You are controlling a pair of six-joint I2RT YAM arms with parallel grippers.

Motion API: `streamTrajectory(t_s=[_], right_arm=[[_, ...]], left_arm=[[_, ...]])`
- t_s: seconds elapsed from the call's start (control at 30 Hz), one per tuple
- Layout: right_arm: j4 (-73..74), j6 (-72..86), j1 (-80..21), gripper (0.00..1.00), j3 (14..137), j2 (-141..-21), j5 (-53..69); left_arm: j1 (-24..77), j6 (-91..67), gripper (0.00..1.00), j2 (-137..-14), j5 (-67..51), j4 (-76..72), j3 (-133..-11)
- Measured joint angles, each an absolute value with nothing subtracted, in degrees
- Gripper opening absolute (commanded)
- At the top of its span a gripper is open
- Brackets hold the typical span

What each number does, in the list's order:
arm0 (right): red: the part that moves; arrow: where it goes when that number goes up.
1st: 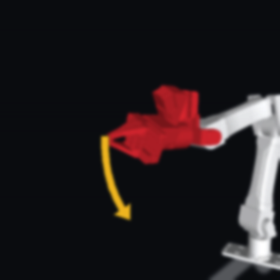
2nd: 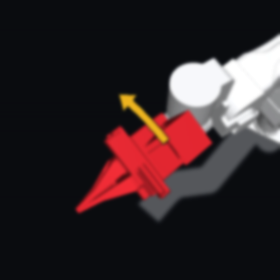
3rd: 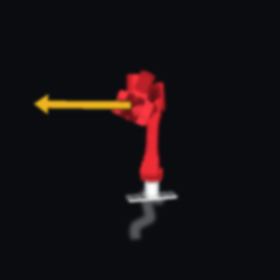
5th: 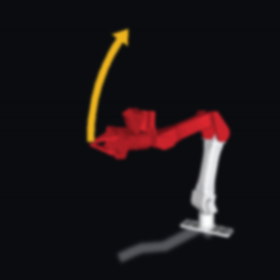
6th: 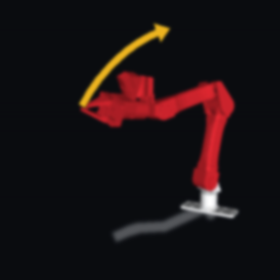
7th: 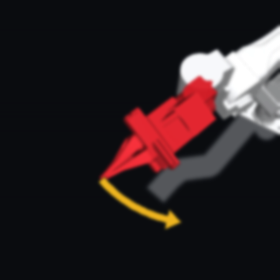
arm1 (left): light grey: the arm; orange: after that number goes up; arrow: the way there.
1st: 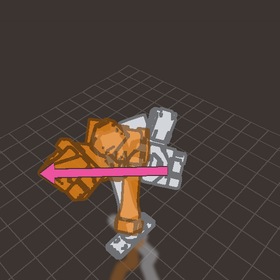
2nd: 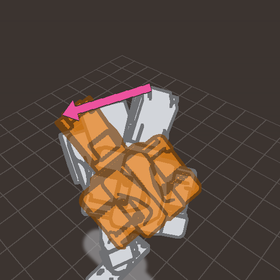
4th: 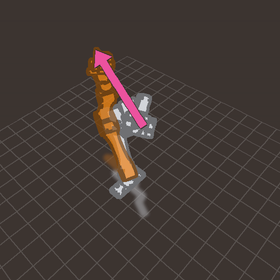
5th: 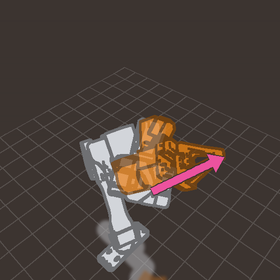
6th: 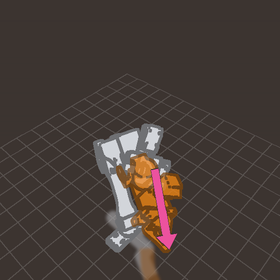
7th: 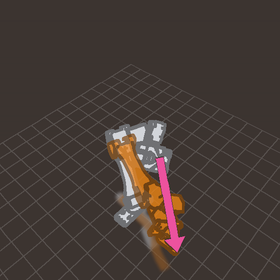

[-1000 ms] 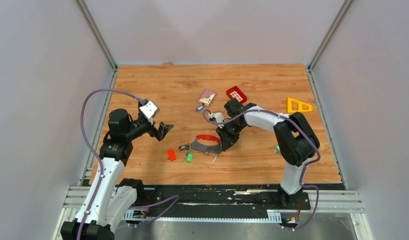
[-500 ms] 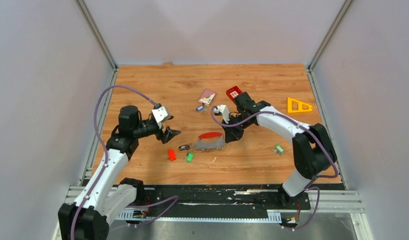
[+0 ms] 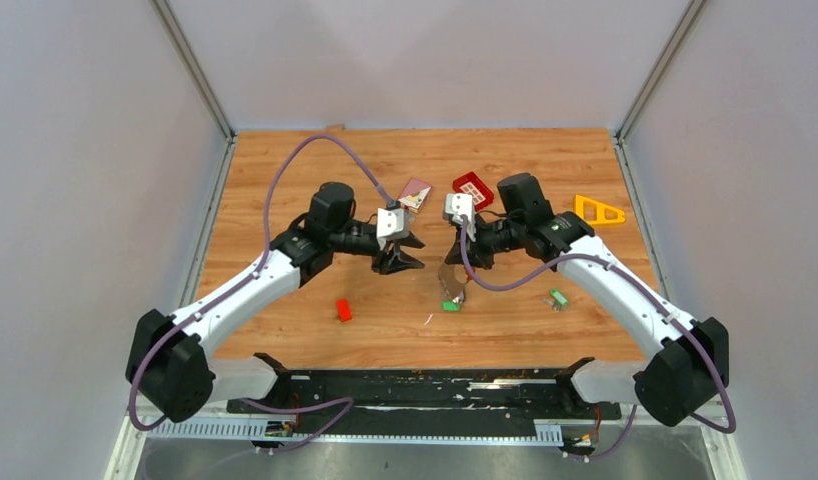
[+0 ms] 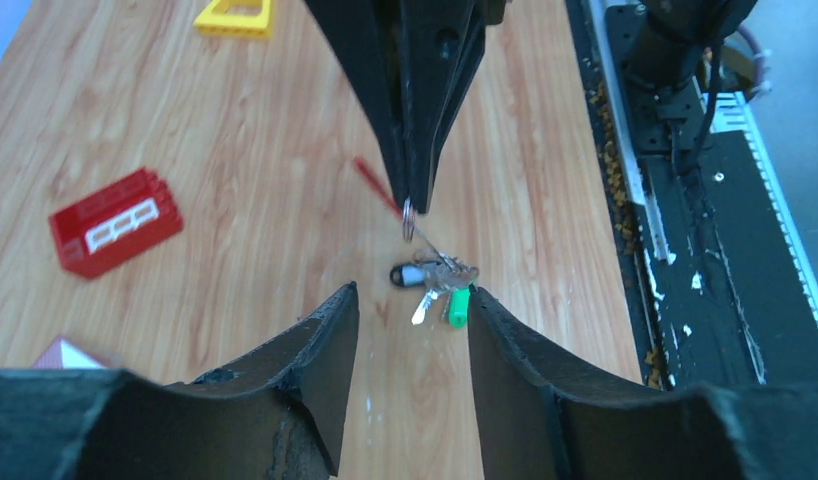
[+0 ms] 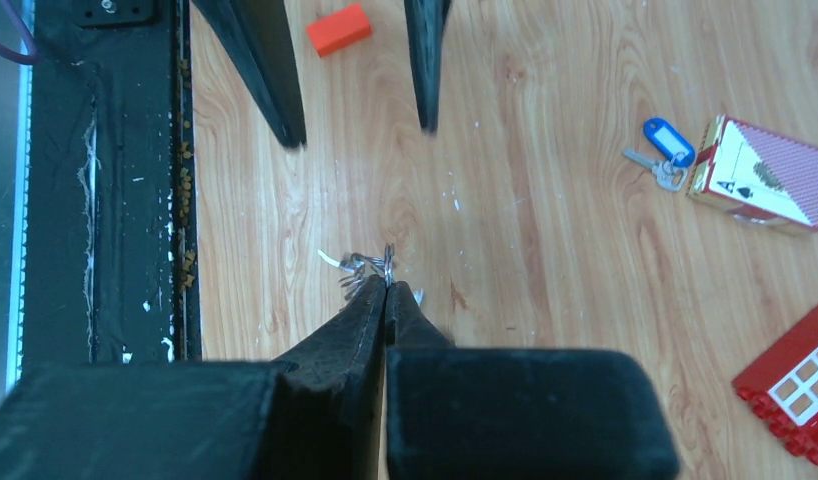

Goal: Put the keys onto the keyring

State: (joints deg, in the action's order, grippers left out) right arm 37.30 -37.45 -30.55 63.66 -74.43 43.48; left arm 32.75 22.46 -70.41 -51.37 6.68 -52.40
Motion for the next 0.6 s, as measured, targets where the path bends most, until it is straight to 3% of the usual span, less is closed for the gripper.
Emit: streamTrajectory(t_s=[0.13,0.4,0.6], right_arm=[[36.3,-37.5,-30.8,0.0,63.5,-72.6,44.6],[35.1,-37.4,-31.1,0.0,62.6,-71.3,45.1],[34.8,-37.4,-31.1,0.0,62.5,-71.3,45.2]], left_arm=[[35.7,20.6,0.39,-73.7,-52.1,3.7,-54.4],[38.4,17.5,0.29,-76.6,-52.5,-1.4,-54.8],[39.5,16.1,0.27,-78.2,-52.4,-2.9,-54.8]])
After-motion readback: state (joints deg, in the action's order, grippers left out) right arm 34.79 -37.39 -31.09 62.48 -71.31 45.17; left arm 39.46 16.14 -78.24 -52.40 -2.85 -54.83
